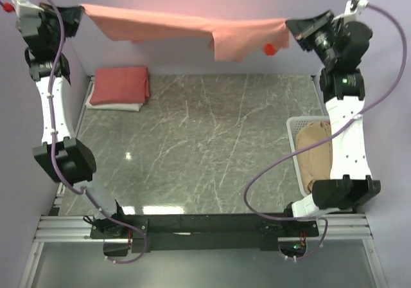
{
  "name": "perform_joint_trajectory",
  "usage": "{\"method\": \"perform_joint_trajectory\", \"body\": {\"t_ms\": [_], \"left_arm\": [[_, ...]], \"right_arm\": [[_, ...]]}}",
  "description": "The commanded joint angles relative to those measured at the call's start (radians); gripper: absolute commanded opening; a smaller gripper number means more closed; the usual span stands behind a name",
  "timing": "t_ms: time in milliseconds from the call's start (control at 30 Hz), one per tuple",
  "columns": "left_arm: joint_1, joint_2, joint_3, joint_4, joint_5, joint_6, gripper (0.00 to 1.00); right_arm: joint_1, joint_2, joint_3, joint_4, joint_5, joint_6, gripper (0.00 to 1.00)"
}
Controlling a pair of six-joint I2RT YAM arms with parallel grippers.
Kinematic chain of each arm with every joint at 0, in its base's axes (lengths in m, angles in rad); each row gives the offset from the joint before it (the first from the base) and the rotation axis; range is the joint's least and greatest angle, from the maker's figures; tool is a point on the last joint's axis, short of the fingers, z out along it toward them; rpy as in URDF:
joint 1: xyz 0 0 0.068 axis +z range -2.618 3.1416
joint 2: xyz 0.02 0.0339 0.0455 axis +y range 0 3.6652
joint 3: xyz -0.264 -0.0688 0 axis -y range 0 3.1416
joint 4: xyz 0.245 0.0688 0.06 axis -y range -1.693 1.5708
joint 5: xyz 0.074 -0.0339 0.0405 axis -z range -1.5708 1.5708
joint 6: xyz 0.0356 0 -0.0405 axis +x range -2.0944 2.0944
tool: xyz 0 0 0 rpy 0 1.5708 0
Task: Fold and stack the t-shirts
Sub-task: Flatten the tshirt out
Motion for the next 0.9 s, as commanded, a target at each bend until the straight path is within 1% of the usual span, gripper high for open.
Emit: {"method": "perform_joint_trajectory", "body": {"t_ms": [0,33,67,100,133,167,200,233,267,300,333,400,500,567,600,667,700,800,867], "left_arm": [[-0.012,-0.141,-0.363,0.099,0.052,-0.024,0.01],[-0.013,-0.172,-0.445,0.104,0.027,-0.028,0.01],[-0.015,-0.2,-0.526,0.106,0.019,-0.025,0.01],[-0.014,-0.246,-0.664,0.092,0.006,-0.028,0.01],[-0.014,-0.269,-0.732,0.083,-0.014,-0.028,0.01],[-0.014,-0.306,-0.803,0.095,-0.027,-0.034,0.01],[-0.014,-0.321,-0.919,0.104,-0.036,-0.034,0.01],[-0.015,-0.332,-0.967,0.078,-0.048,-0.034,0.01],[-0.017,-0.346,-1.01,0.069,-0.076,-0.037,0.01],[-0.018,-0.349,-1.086,0.067,-0.083,-0.037,0.01],[-0.017,-0.347,-1.117,0.063,-0.088,-0.036,0.01],[-0.018,-0.343,-1.182,0.018,-0.109,-0.03,0.01],[-0.018,-0.357,-1.245,-0.005,-0.126,-0.019,0.01],[-0.018,-0.378,-1.263,-0.057,-0.145,0.002,0.01],[-0.02,-0.384,-1.273,-0.069,-0.151,0.013,0.01],[-0.02,-0.397,-1.274,-0.086,-0.163,0.032,0.01],[-0.02,-0.4,-1.279,-0.092,-0.159,0.035,0.01],[-0.021,-0.407,-1.28,-0.117,-0.142,0.059,0.01],[-0.024,-0.42,-1.28,-0.133,-0.151,0.094,0.01]], "right_arm": [[-0.013,-0.087,-0.246,0.0,0.017,0.003,0.0],[-0.014,-0.116,-0.403,0.006,0.016,0.003,0.0],[-0.013,-0.144,-0.479,0.012,0.017,0.003,0.0],[-0.013,-0.185,-0.55,0.014,0.016,0.0,0.0],[-0.013,-0.199,-0.671,0.02,0.02,-0.007,0.0],[-0.013,-0.21,-0.719,0.013,0.031,-0.03,0.0],[-0.013,-0.206,-0.762,0.003,0.03,-0.047,0.0],[-0.013,-0.2,-0.829,-0.009,0.036,-0.067,0.0],[-0.013,-0.191,-0.854,-0.014,0.051,-0.096,0.0],[-0.014,-0.151,-0.873,-0.024,0.06,-0.11,0.0],[-0.013,-0.128,-0.893,-0.052,0.059,-0.124,0.0],[-0.007,-0.077,-0.919,-0.052,0.06,-0.143,0.0],[0.003,-0.057,-0.989,-0.032,0.077,-0.146,0.01],[0.004,-0.058,-1.031,-0.041,0.105,-0.15,0.07],[0.006,-0.065,-1.043,-0.044,0.111,-0.152,0.19],[0.019,-0.107,-1.075,-0.058,0.151,-0.159,0.32],[0.027,-0.124,-1.086,-0.078,0.168,-0.162,0.43],[0.082,-0.216,-1.132,-0.119,0.238,-0.158,0.55],[0.147,-0.262,-1.157,-0.156,0.305,-0.132,0.56]]}}
